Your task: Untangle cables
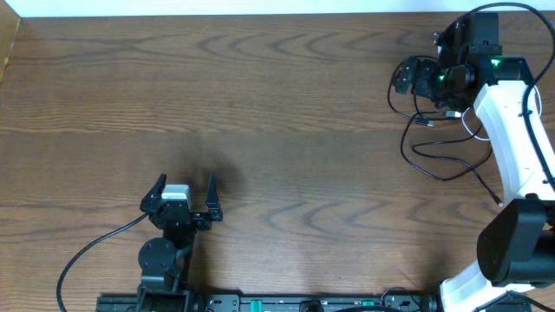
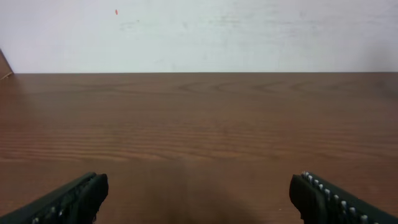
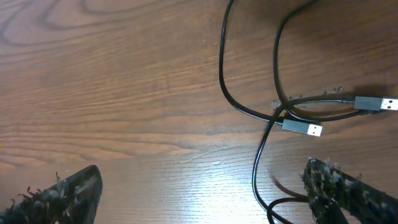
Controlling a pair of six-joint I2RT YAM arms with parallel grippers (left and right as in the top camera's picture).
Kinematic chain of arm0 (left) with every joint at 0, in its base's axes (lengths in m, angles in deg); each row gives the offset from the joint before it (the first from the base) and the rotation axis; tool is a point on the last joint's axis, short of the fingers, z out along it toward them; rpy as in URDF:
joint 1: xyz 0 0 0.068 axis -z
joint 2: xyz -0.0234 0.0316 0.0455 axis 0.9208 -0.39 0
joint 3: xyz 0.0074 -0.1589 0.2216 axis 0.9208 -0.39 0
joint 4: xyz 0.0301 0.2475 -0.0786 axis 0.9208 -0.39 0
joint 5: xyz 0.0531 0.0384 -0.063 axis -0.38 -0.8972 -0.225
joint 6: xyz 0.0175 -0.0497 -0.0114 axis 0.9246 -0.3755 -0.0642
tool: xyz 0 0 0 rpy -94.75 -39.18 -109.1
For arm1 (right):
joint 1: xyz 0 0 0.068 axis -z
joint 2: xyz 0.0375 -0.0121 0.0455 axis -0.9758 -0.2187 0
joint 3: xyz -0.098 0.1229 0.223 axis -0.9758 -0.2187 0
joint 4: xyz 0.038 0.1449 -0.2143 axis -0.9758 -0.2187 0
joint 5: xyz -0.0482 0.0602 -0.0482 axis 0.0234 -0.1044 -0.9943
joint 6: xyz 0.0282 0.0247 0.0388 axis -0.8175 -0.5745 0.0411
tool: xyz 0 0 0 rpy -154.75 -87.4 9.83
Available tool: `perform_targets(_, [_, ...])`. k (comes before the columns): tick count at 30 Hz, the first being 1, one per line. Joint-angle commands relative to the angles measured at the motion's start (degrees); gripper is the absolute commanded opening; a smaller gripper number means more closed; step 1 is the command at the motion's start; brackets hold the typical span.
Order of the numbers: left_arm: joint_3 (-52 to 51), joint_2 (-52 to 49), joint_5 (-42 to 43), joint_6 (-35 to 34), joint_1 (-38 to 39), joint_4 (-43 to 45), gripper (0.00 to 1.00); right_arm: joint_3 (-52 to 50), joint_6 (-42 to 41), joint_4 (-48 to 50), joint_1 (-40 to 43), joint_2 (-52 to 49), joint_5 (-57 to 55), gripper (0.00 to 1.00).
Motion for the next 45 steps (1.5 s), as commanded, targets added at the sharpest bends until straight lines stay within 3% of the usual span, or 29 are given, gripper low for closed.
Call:
perform_targets(1, [-0.8,-0.2,-0.8,-0.3,-0.3,-2.6,0.98,-0.3,0.5,-0.1,-0.6,-0.1,0.0,0.99])
perform_targets(27, [-0.8,-0.2,-0.8,-0.3,-0.3,-2.6,0.98,-0.3,0.5,-0.3,-0.7,0.6,-0.5,0.99])
perform_targets(33, [-0.8,-0.2,-0.8,-0.3,-0.3,-2.6,0.98,-0.3,0.5,-0.9,-2.3,11.0,-0.5,0.99])
perform_targets(45, [-0.8,-0.2,-0.8,-0.3,-0.3,-2.6,0.98,-0.3,0.5,-0.9,-7.4,42.1,-0.5,0.99])
